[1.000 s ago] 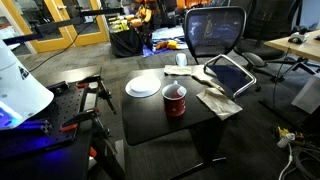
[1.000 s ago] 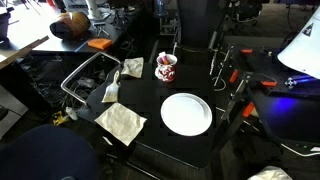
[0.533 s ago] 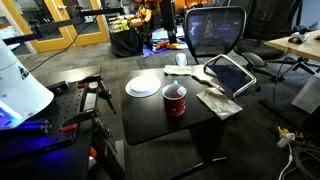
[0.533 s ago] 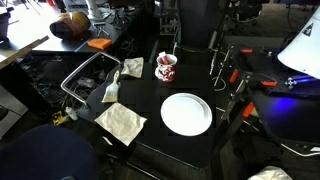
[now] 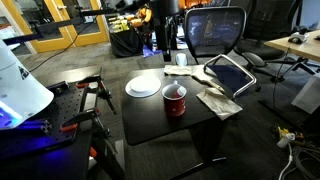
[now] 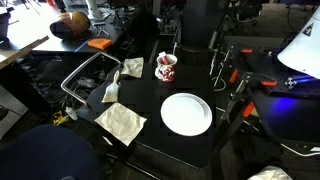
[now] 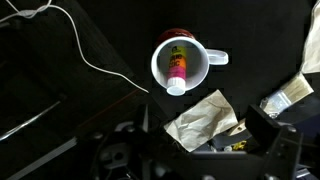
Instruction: Put the glue stick on the table
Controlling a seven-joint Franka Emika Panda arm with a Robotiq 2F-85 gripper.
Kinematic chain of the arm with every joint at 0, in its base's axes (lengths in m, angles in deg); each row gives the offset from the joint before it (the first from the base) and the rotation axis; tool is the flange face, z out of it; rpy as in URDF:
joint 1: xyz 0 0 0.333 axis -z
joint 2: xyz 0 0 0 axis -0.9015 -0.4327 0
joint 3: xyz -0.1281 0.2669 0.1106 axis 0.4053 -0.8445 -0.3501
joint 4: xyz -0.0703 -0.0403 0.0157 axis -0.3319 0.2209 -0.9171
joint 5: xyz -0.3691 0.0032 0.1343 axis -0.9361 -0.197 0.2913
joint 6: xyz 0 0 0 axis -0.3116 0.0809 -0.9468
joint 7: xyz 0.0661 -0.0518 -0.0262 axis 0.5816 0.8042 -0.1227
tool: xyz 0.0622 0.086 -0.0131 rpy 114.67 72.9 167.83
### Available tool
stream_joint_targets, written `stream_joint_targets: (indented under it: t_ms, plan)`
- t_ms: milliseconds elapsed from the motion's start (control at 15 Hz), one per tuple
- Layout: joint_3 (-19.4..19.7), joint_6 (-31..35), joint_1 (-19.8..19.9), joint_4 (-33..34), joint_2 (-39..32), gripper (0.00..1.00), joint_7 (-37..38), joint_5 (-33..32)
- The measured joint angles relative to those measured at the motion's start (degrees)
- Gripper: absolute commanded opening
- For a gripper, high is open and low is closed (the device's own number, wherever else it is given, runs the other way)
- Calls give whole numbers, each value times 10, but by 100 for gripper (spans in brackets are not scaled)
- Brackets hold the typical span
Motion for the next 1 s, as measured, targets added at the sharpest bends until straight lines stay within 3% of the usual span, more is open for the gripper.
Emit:
stream_joint_targets:
  t_ms: [467,1000]
  plan:
    - [18,44,-13,1,-59,100,48,14]
    - [29,66,-40,11,-116,100,50,61]
